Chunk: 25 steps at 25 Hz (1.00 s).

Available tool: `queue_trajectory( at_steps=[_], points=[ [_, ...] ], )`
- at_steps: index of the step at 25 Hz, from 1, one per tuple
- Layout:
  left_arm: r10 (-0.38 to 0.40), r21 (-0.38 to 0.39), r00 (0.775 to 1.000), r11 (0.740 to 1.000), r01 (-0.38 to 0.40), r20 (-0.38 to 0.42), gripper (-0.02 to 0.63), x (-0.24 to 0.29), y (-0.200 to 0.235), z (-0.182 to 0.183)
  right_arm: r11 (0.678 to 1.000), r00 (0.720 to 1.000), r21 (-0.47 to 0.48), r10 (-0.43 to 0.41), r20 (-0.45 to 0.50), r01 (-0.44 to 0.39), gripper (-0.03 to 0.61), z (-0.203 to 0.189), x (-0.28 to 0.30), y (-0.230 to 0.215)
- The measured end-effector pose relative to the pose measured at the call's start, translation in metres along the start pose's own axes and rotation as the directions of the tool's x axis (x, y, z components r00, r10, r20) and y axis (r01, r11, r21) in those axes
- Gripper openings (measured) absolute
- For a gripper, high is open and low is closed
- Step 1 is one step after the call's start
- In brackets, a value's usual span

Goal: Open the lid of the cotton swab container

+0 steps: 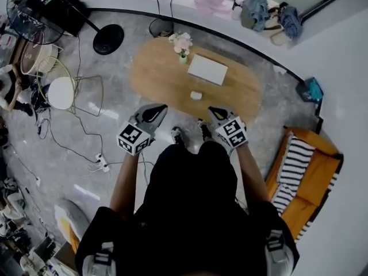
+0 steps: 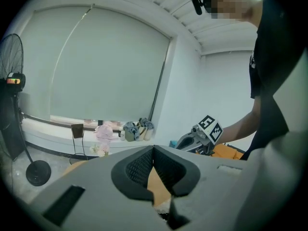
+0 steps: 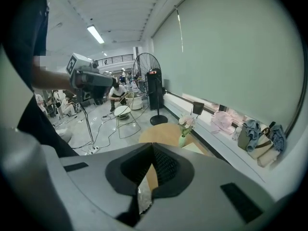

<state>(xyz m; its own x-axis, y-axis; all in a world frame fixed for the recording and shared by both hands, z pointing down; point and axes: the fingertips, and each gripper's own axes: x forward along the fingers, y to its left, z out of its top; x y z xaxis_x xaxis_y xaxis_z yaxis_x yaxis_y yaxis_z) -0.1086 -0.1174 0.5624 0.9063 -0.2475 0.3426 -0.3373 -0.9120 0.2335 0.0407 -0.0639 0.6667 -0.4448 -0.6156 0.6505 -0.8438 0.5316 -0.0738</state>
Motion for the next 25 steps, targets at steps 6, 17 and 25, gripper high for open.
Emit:
queue_trajectory(
  at_steps=[6,17,25],
  points=[
    [0.051,0.015,0.998,0.999,-0.05,-0.039,0.0,0.023,0.007,-0.004,0.994,0.993,-0.054,0.093,-0.068,-0.097,-0.005,-0.025,0.038,-0.027],
    [0.185,-0.079,0.981,0.979,-0.189,-0.064,0.0,0.065,0.006,-0.016,0.96,0.95,-0.019,0.273,-0.15,-0.279,-0.005,-0.085,0.101,-0.055],
    [0.221,-0.16,0.97,0.959,-0.235,-0.101,0.0,0.082,0.013,-0.047,0.949,0.923,-0.025,0.3,-0.24,-0.315,-0.003,-0.138,0.166,-0.071]
  ],
)
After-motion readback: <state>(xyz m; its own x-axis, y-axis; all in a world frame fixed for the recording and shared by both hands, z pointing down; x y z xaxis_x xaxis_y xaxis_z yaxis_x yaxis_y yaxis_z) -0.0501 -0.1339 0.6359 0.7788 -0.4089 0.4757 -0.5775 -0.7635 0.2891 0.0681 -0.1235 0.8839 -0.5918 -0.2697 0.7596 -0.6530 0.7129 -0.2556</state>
